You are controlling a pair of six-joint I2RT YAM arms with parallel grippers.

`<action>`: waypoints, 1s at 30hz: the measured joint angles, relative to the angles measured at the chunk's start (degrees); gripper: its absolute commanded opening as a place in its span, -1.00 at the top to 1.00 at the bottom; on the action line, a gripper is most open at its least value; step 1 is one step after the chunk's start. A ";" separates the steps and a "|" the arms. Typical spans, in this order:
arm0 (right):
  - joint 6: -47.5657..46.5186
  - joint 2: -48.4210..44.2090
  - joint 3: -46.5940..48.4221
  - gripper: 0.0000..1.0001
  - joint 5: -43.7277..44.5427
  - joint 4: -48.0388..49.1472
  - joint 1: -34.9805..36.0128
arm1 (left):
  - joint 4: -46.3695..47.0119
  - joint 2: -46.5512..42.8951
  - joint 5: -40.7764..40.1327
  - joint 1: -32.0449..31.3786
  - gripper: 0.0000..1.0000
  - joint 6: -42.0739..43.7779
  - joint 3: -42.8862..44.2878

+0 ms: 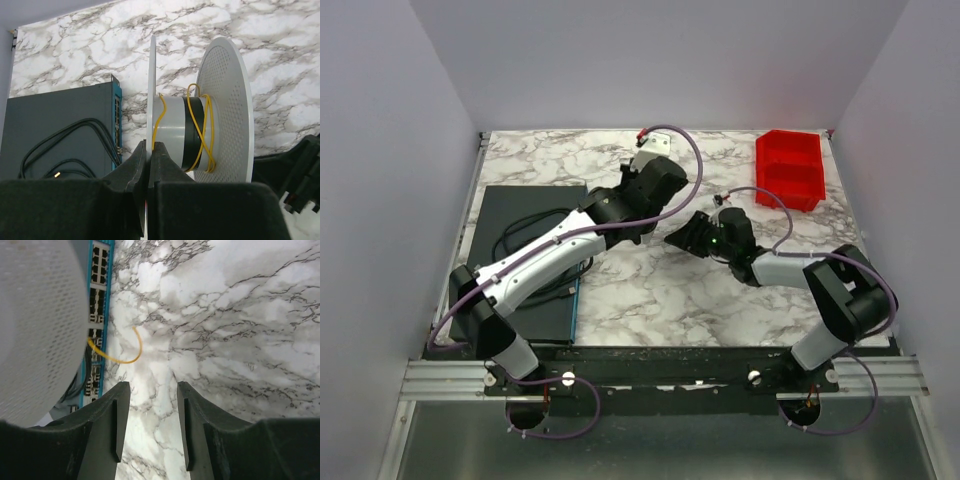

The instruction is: Wrap the cables

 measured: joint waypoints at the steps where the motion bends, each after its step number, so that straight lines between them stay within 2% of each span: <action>1: 0.11 1.31 0.57 0.00 0.00 0.52 -0.17 | -0.02 -1.01 0.09 0.00 1.00 0.00 0.13; 7: 2.69 6.67 2.75 -0.03 -1.40 4.13 -2.05 | -0.02 -3.89 0.98 0.00 1.00 -0.15 0.63; 15: 10.84 11.32 4.46 -0.06 -7.78 12.09 -4.85 | 0.02 -5.60 2.62 0.00 1.00 -1.03 0.87; 22: 19.45 16.76 6.08 -0.06 -14.56 20.72 -4.92 | 0.09 -6.12 3.56 0.00 1.00 -1.81 0.87; 30: 25.75 19.93 6.08 0.00 -17.55 26.67 -4.92 | 0.13 -6.43 3.89 0.00 1.00 -2.34 0.87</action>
